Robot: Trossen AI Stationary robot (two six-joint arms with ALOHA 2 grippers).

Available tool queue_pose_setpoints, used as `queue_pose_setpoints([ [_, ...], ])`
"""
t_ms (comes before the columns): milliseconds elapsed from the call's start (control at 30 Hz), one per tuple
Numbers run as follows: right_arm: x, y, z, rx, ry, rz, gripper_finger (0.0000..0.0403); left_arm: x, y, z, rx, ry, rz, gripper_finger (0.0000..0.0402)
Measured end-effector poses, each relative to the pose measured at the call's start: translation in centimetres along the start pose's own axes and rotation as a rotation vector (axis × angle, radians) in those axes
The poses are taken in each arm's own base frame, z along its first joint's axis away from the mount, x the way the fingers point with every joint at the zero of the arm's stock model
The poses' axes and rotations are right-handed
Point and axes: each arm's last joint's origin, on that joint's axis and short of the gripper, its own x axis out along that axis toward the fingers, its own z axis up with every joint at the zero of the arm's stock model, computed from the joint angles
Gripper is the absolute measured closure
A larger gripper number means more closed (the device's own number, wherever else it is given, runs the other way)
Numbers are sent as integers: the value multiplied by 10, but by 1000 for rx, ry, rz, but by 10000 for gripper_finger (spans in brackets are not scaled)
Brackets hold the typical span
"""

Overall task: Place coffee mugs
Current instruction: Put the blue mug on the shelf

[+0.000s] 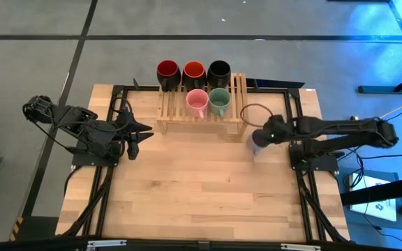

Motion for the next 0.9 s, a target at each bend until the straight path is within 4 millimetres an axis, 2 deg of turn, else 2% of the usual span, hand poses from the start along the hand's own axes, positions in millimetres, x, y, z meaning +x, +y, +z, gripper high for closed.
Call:
queue_pose_setpoints([
  [167, -4, 28, -25, -1, 29, 74, 401, 0, 0, 0, 0, 0, 0, 299],
  [367, -8, 70, -48, -84, 50, 63, 401, 0, 0, 0, 1, 0, 0, 299],
  [600, -7, 139, -57, -189, 30, 66, 401, 0, 0, 0, 7, 0, 0, 299],
  [900, 11, 231, -57, -280, 33, 103, 402, 0, 0, 0, -2, -4, -2, 299],
])
